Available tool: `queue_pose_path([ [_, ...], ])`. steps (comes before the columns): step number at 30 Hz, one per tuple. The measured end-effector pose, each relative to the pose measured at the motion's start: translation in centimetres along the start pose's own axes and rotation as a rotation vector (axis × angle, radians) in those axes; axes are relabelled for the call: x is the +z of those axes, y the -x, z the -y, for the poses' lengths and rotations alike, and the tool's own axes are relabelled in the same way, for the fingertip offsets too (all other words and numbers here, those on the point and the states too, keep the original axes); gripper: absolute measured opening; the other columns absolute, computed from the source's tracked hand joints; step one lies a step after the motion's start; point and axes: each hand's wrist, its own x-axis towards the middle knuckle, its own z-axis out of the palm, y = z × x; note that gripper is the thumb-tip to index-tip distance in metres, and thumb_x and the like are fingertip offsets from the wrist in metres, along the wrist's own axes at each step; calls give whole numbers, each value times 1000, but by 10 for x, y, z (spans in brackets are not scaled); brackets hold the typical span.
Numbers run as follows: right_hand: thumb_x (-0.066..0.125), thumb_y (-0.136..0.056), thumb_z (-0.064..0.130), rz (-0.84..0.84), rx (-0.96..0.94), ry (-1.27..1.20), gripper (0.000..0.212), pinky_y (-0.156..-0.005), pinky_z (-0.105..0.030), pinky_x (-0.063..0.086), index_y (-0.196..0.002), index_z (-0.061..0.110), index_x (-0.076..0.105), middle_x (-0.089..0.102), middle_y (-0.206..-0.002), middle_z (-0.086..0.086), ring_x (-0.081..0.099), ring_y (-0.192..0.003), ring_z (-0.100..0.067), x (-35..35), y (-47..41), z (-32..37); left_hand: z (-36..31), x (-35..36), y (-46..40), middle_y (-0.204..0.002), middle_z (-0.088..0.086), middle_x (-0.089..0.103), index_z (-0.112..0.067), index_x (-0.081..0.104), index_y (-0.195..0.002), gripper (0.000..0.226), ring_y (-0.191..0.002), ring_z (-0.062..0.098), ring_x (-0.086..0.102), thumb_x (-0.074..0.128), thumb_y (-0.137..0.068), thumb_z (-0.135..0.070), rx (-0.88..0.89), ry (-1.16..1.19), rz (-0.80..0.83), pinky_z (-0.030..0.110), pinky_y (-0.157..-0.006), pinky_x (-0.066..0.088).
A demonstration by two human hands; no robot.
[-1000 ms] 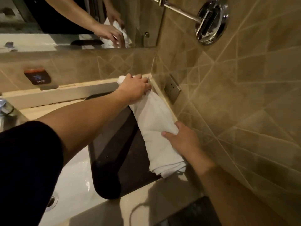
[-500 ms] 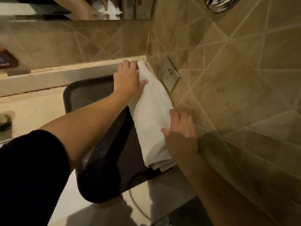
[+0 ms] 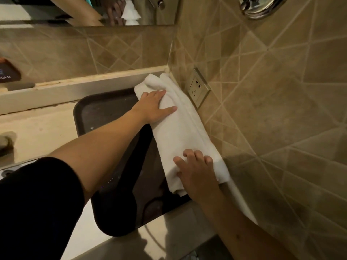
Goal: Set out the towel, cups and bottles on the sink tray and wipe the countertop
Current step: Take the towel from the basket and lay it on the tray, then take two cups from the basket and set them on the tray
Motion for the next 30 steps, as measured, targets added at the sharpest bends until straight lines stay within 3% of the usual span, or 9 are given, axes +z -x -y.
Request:
queue_pose_path([
  [5,81,-77,43,-65,35,-25,41,-80,-41,46,-112,29,66,65,-116,-6,61,-98,-27,10,-4,0,-1,2,5,-164,3,22,-26,14,-159,99,-146,34,17,44,-82,-81,14,6,17,55,-116,21],
  [10,84,-71,43,12,28,4,58,-91,-44,44,-123,29,62,59,-124,-5,56,-109,-27,0,3,1,-7,4,36,-160,10,28,-14,25,-155,84,-143,34,29,54,-91,-61,37,16,-46,51,-116,29],
  [14,66,-90,39,90,-16,-83,49,-104,-42,32,-136,27,51,47,-141,-4,43,-125,-26,-19,12,-1,-11,3,83,-138,5,49,-21,52,-135,55,-123,28,50,63,-90,-51,100,-39,-46,43,-102,43],
  [18,52,-99,36,161,122,-219,38,-99,-40,42,-136,28,49,51,-133,-3,48,-118,-25,-44,49,1,-30,9,141,-111,-3,64,-25,67,-111,34,-90,14,61,63,-89,-50,184,-94,37,33,-80,50],
  [21,52,-100,36,122,253,-318,29,-87,-38,50,-126,26,57,60,-121,-3,58,-105,-24,-54,119,-10,-77,23,205,-100,-9,68,-28,67,-102,31,-77,9,62,60,-90,-55,337,-161,92,30,-68,46],
  [24,55,-97,36,170,324,-397,21,-81,-34,50,-115,25,60,64,-113,-3,61,-101,-25,-63,139,-7,-85,27,238,-96,-15,68,-31,67,-102,28,-79,7,65,59,-90,-56,352,-178,169,30,-69,50],
  [27,58,-95,37,140,428,-433,19,-78,-34,48,-110,26,62,63,-109,-2,60,-97,-24,-71,214,-14,-134,44,293,-91,-14,66,-32,68,-96,18,-81,9,65,60,-92,-48,515,-228,247,27,-69,48],
  [30,60,-94,37,73,566,-500,9,-75,-34,49,-92,28,60,65,-101,-2,61,-91,-23,-71,304,-16,-187,68,354,-93,-10,70,-30,69,-92,13,-83,11,65,60,-92,-40,698,-302,271,32,-73,53],
])
